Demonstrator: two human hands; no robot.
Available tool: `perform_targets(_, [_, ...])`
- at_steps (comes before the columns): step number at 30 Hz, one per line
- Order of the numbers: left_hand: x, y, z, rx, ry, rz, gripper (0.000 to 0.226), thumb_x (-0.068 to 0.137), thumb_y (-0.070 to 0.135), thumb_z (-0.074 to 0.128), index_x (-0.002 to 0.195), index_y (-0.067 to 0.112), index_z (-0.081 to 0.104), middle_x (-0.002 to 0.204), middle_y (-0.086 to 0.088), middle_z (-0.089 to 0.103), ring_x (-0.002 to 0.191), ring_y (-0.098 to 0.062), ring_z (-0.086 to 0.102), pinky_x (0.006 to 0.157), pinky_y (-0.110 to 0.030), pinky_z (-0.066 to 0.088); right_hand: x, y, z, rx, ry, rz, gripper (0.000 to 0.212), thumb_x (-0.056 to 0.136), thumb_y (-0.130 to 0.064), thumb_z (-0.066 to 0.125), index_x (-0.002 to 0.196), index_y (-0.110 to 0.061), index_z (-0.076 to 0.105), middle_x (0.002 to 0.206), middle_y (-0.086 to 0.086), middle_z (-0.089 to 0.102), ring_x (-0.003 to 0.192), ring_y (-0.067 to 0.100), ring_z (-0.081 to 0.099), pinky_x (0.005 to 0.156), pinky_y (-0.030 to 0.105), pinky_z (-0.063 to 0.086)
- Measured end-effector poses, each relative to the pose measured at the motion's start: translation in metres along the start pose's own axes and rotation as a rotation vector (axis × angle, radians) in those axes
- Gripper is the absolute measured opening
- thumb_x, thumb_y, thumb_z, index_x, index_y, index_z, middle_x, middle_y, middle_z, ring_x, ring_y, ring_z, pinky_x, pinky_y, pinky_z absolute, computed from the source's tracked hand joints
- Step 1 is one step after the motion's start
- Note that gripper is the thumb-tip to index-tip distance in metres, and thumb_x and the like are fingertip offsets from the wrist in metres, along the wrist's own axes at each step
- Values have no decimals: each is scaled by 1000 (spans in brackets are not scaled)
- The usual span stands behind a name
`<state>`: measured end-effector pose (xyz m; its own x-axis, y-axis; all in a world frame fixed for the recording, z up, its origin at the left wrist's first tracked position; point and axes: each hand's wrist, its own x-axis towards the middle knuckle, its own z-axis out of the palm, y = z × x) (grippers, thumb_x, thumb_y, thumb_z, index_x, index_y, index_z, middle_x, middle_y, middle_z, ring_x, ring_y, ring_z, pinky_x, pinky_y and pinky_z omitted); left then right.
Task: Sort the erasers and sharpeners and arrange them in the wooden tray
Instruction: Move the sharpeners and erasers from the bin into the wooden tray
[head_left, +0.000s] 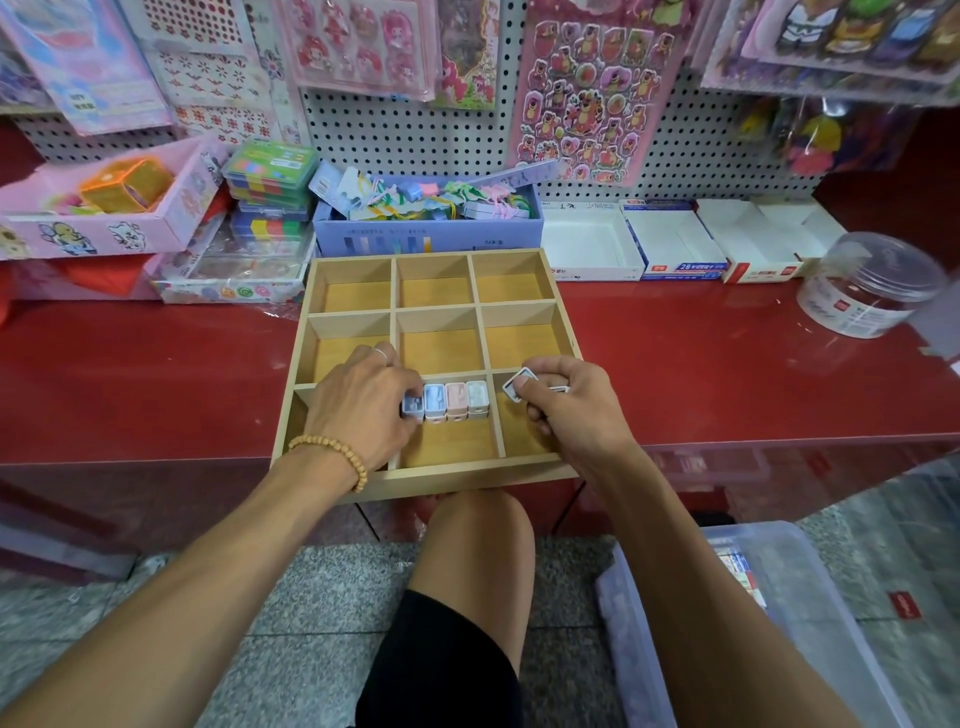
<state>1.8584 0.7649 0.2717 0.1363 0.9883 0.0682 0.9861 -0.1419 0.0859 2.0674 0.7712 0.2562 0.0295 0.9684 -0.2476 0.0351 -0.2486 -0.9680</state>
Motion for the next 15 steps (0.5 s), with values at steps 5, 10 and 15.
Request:
perform_targets(5, [-2,2,2,58,37,29,29,85,35,69,114,28,68,108,4,57,106,-16,51,83,-30,46,-5,-4,0,-21,-47,3,8,93,-7,68,98,-2,65,47,-9,54,38,3,42,38,19,32])
perform_targets(10, [-4,7,-9,-106,63,30,37,78,45,73,110,28,64,104,7,56,104,-13,51,87,-30,46,-8,-8,-2,-12,-131,-5,4,90,-8,71,91,-4,70,50,-7,50,40,6,36,37,20,27])
perform_targets(15, [-8,35,-29,-565,-51,211,44,67,31,86,107,32,66,94,13,60,77,-6,60,81,-33,52,-13,-13,3,-8,-243,3,6,88,-10,74,84,-12,70,48,-3,45,39,9,31,37,21,23])
